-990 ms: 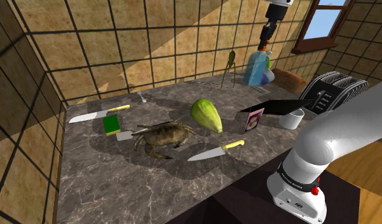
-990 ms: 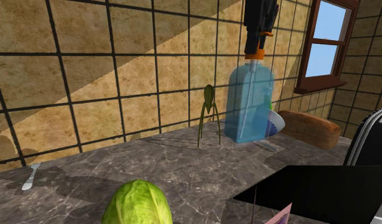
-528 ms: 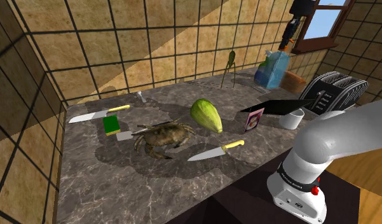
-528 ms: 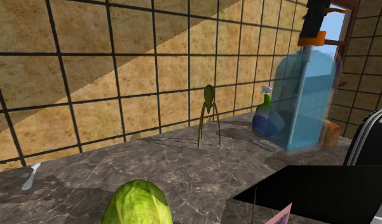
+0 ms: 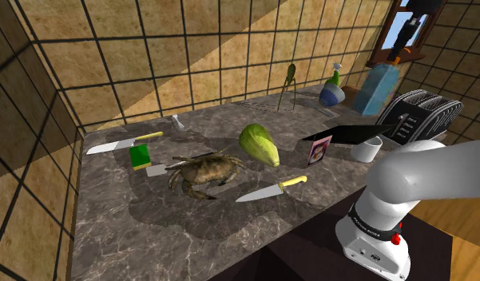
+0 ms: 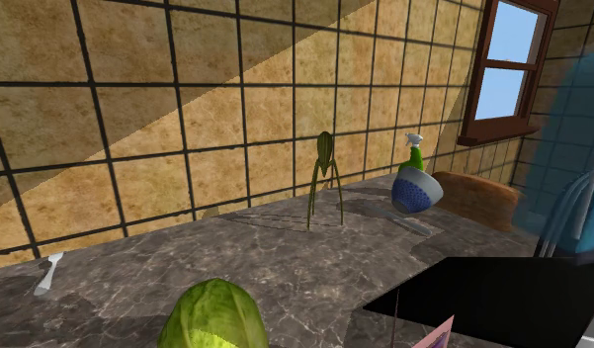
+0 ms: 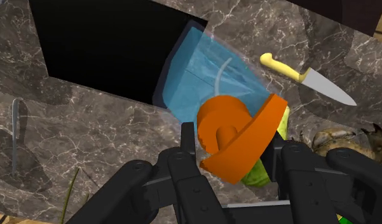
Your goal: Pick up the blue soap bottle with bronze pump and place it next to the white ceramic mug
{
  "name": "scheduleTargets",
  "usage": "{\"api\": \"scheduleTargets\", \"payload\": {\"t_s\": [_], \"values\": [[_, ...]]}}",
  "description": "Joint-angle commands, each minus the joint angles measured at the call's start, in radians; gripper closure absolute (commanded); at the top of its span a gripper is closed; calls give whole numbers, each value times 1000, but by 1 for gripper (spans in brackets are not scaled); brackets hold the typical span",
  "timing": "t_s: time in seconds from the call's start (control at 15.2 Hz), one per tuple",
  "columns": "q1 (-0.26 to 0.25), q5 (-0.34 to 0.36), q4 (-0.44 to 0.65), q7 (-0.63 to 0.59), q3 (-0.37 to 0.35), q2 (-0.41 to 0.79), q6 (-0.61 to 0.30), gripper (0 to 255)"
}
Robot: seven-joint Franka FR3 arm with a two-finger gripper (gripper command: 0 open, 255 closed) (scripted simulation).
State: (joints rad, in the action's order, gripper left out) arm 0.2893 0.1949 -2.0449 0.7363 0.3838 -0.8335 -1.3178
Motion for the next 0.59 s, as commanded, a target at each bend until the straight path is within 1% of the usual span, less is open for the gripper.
{"api": "scheduleTargets", "payload": {"t_s": [0.0,0.4,0.53], "values": [[18,18,-4,21,4,-49,44,255],[59,69,34,91,19,-153,179,255],[64,75,-5,89,22,-173,160,255]]}}
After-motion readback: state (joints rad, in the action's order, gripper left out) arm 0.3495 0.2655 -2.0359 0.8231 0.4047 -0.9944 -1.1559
